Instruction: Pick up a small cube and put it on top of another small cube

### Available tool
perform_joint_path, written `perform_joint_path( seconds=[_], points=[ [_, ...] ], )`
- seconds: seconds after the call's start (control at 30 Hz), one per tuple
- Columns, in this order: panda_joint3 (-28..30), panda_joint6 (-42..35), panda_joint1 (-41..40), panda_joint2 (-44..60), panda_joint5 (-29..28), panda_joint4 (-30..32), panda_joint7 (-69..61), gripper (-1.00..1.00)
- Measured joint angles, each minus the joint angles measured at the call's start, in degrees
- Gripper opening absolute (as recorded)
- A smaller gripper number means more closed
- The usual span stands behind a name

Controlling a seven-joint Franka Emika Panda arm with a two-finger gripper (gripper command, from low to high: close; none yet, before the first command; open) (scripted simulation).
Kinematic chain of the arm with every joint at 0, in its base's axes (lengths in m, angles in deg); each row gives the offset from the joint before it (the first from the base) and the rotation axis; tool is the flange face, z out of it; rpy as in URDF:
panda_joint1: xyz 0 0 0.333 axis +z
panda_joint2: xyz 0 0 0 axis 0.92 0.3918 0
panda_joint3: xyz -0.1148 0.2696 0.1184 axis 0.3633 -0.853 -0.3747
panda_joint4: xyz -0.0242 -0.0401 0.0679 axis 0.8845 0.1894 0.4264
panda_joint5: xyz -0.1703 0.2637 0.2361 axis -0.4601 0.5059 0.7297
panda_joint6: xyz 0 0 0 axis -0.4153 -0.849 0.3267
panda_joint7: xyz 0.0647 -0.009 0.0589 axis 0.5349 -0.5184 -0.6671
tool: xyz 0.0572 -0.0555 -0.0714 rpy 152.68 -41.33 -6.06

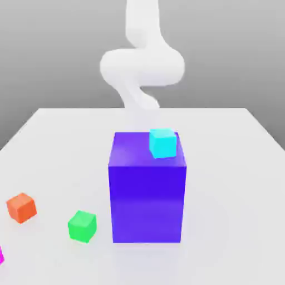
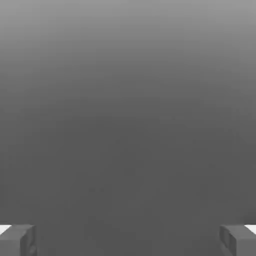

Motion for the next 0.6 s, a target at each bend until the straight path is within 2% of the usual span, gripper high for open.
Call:
perform_joint_path(
  seconds=[0.33, 0.6],
  points=[
    [-3.17, 4.80, -14.42, 21.22, -5.58, -2.12, 26.07, 0.00],
    [-0.75, 8.66, -21.81, 37.79, -8.46, -3.77, 45.49, 0.00]
  ],
)
